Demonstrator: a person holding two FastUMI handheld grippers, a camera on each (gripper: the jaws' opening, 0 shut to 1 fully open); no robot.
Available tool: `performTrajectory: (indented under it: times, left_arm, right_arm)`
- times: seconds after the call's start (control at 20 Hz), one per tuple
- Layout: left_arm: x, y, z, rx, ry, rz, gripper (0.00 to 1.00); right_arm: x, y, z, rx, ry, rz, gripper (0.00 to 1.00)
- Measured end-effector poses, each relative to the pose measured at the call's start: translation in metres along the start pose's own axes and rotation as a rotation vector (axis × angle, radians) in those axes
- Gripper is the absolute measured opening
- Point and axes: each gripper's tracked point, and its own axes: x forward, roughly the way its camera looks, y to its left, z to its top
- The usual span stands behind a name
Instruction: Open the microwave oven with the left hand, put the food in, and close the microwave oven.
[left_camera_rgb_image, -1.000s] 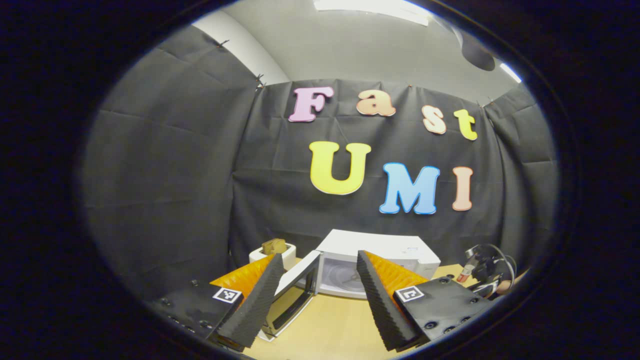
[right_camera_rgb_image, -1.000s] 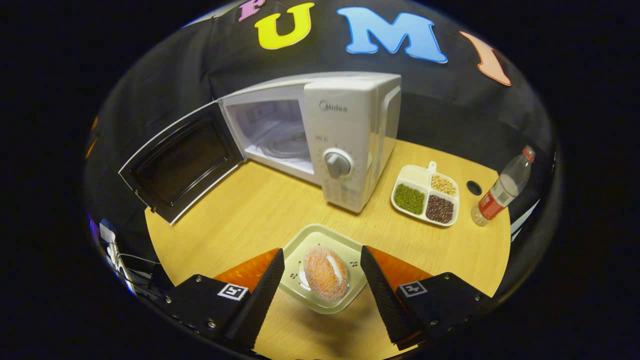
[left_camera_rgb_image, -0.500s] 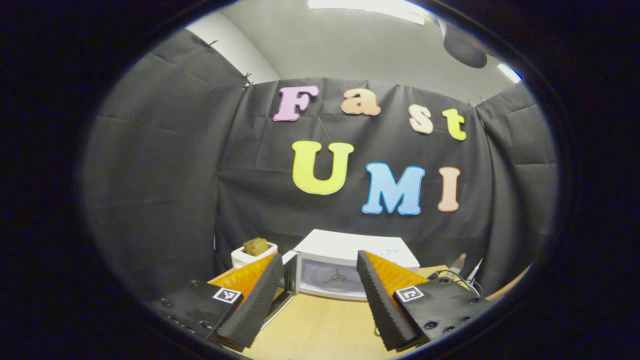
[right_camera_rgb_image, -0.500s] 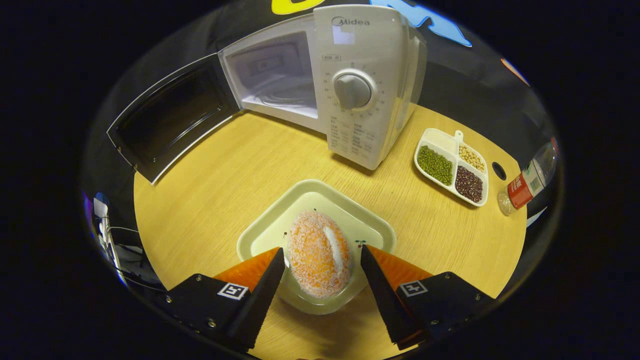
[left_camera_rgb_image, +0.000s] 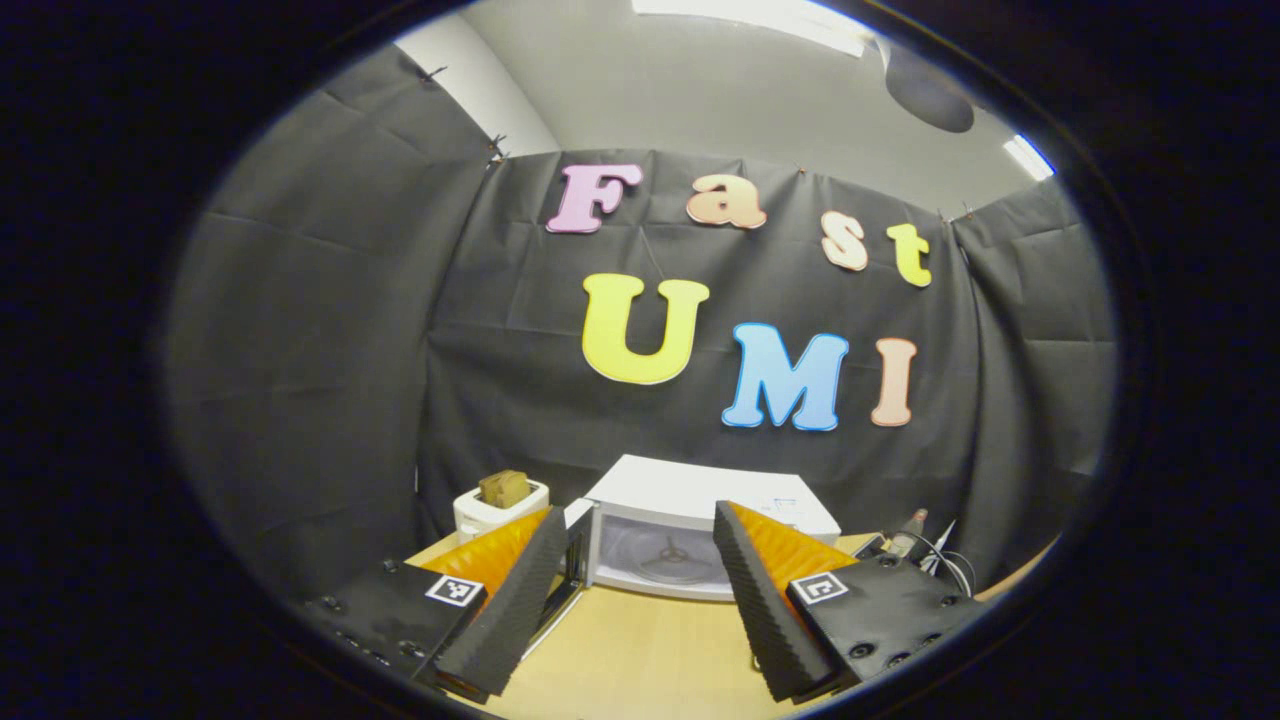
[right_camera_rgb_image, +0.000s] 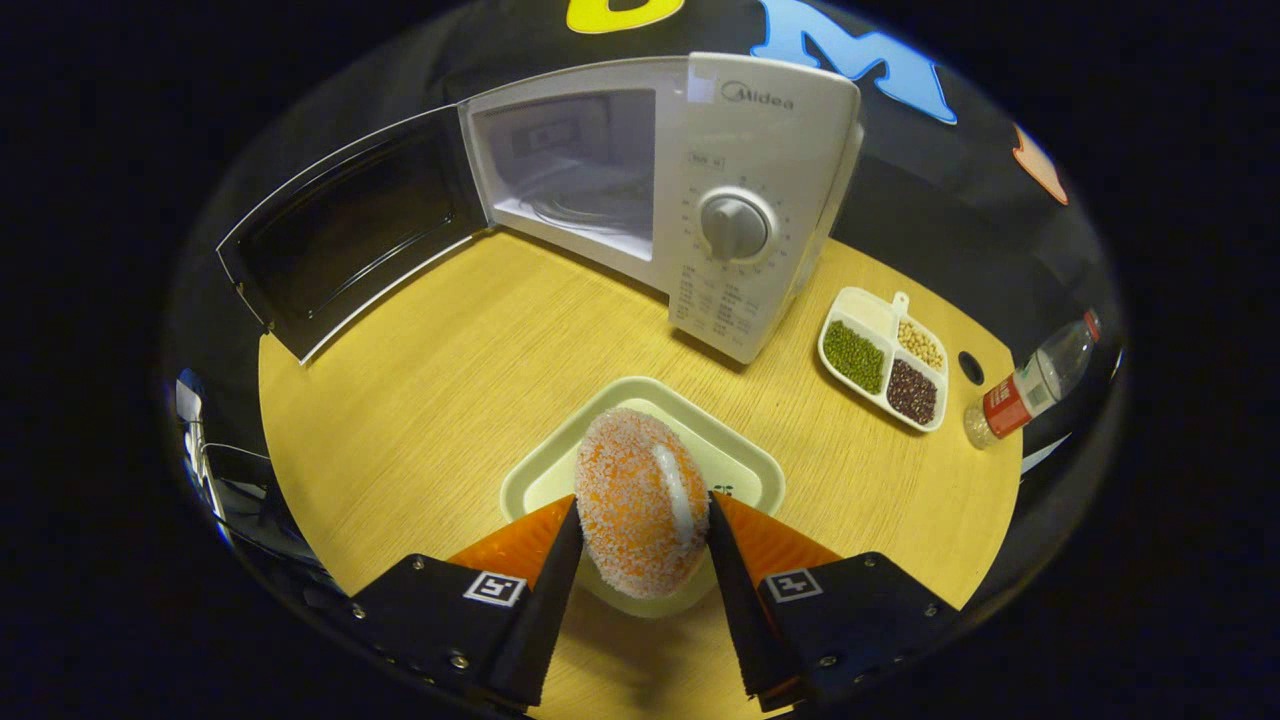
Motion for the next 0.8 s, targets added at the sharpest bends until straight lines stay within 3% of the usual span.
performTrajectory:
  times: [0.35,0.55,0.8]
  left_arm:
    - [0.012,-0.008,0.012,0.024,-0.019,-0.09,0.96]
    - [0.005,0.007,0.008,0.029,-0.012,-0.082,0.93]
    - [-0.014,0.042,0.006,0.028,-0.004,-0.039,0.93]
  right_arm:
    - [-0.025,0.012,0.051,-0.099,-0.095,-0.112,0.72]
    - [-0.028,0.02,0.082,-0.151,-0.159,-0.158,0.72]
    - [-0.026,0.029,0.13,-0.349,-0.262,-0.282,0.72]
